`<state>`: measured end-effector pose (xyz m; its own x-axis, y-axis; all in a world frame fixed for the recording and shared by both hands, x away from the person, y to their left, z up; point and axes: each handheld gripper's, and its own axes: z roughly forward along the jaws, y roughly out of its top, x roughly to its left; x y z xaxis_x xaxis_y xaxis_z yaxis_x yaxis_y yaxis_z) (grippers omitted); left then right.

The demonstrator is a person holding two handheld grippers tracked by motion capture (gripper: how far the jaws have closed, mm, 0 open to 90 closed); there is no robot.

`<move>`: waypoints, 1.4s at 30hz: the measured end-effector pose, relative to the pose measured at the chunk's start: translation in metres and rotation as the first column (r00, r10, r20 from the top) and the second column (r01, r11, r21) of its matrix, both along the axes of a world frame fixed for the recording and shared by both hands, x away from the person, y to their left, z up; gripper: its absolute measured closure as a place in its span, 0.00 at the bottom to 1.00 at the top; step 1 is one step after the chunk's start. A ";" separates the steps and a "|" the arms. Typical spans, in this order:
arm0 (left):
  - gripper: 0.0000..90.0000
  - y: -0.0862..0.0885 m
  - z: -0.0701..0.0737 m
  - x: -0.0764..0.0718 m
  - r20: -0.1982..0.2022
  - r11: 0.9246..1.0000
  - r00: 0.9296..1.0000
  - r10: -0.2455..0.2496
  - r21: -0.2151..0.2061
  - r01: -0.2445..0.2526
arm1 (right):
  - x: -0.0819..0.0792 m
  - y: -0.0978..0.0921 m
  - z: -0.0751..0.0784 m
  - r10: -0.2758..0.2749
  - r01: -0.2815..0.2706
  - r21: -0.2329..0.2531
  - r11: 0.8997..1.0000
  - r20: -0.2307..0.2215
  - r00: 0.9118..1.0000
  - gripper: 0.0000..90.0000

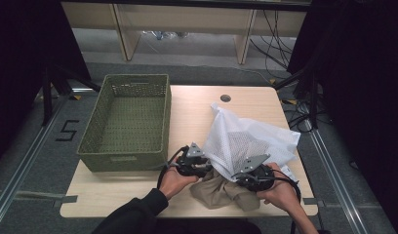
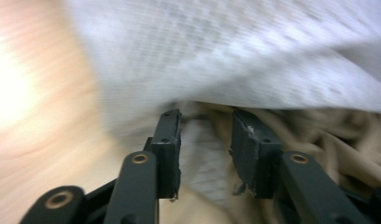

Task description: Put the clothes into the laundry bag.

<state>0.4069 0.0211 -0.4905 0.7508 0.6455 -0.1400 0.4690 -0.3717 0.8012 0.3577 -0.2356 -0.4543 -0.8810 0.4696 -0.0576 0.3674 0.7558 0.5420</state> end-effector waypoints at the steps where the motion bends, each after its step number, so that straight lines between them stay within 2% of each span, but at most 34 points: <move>1: 0.69 0.006 0.001 0.005 -0.007 0.999 0.999 0.045 0.028 -0.045 | 0.000 0.000 0.000 0.003 -0.003 0.001 1.000 0.002 1.000 0.99; 3: 0.69 0.005 -0.003 0.006 -0.002 0.995 0.998 0.069 0.075 -0.068 | 0.000 0.000 0.000 0.002 -0.002 0.000 1.000 0.003 1.000 0.99; 6: 0.66 -0.004 -0.013 0.005 -0.062 0.987 0.996 0.057 0.152 -0.047 | 0.000 0.000 0.000 0.007 -0.007 -0.003 1.000 0.003 1.000 0.99; 8: 0.60 -0.010 -0.018 0.003 -0.072 0.985 0.996 0.052 0.167 -0.039 | 0.000 0.000 0.000 0.003 -0.003 0.000 1.000 0.001 1.000 0.99; 9: 0.56 -0.011 -0.019 0.003 -0.050 0.983 0.997 0.058 0.177 -0.048 | 0.000 0.000 0.000 0.002 -0.002 -0.002 1.000 0.001 1.000 0.99; 11: 0.51 -0.013 -0.020 0.003 -0.043 0.981 0.997 0.068 0.186 -0.059 | 0.000 0.001 0.000 0.001 -0.001 -0.001 1.000 -0.003 1.000 0.99; 13: 0.50 -0.017 -0.020 0.008 -0.019 0.976 0.997 0.081 0.203 -0.076 | 0.000 0.001 0.000 0.002 -0.002 -0.003 1.000 -0.003 1.000 0.99; 15: 0.49 -0.023 -0.021 0.009 -0.018 0.977 0.996 0.090 0.195 -0.085 | 0.001 0.001 0.000 0.019 -0.019 -0.003 1.000 -0.002 1.000 0.99; 21: 0.56 -0.029 -0.023 0.007 0.003 0.983 0.999 0.039 0.180 -0.039 | 0.000 0.002 0.000 0.010 -0.010 -0.006 1.000 -0.001 1.000 0.99; 22: 0.70 -0.030 -0.023 0.006 0.001 0.986 1.000 0.025 0.163 -0.024 | 0.001 0.002 0.000 0.021 -0.021 -0.005 1.000 0.001 1.000 0.99; 24: 0.85 -0.033 -0.024 0.003 -0.005 0.991 1.000 0.017 0.135 -0.016 | 0.001 0.003 -0.001 0.013 -0.013 -0.008 1.000 0.000 1.000 0.99; 26: 0.92 -0.036 -0.024 0.002 0.001 0.990 1.000 0.000 0.144 0.000 | 0.002 0.003 -0.001 0.014 -0.014 -0.013 1.000 0.005 1.000 0.99; 27: 0.92 -0.035 -0.023 0.003 0.009 0.988 1.000 -0.014 0.152 0.012 | 0.002 0.003 -0.001 0.012 -0.012 -0.012 1.000 0.005 1.000 0.99; 28: 0.92 -0.034 -0.023 0.002 0.002 0.990 1.000 -0.014 0.137 0.013 | 0.002 0.003 -0.001 0.011 -0.011 -0.009 1.000 0.007 1.000 0.99; 31: 0.93 -0.023 -0.016 -0.001 0.022 0.991 1.000 -0.015 0.134 0.012 | 0.001 0.004 0.000 0.007 -0.007 -0.005 1.000 0.013 1.000 0.99; 33: 0.93 -0.014 -0.009 -0.004 0.038 0.985 0.999 -0.031 0.169 0.024 | 0.001 0.006 -0.001 -0.002 0.002 -0.009 1.000 0.012 1.000 0.99; 36: 0.93 -0.005 -0.010 -0.008 0.027 0.984 0.999 -0.035 0.174 0.030 | 0.004 0.012 -0.002 -0.017 0.018 -0.008 1.000 0.019 1.000 0.99; 40: 0.93 0.001 -0.011 -0.012 0.034 0.982 0.998 -0.051 0.184 0.044 | 0.009 0.021 -0.001 -0.015 0.015 -0.016 1.000 0.047 0.999 0.99; 41: 0.93 0.002 -0.010 -0.014 0.035 0.982 0.998 -0.057 0.180 0.049 | 0.008 0.023 -0.001 -0.021 0.022 -0.004 1.000 0.030 0.999 0.99; 42: 0.93 0.003 -0.009 -0.016 0.034 0.980 0.997 -0.066 0.191 0.058 | 0.008 0.024 -0.001 -0.016 0.017 -0.009 1.000 0.045 0.999 0.99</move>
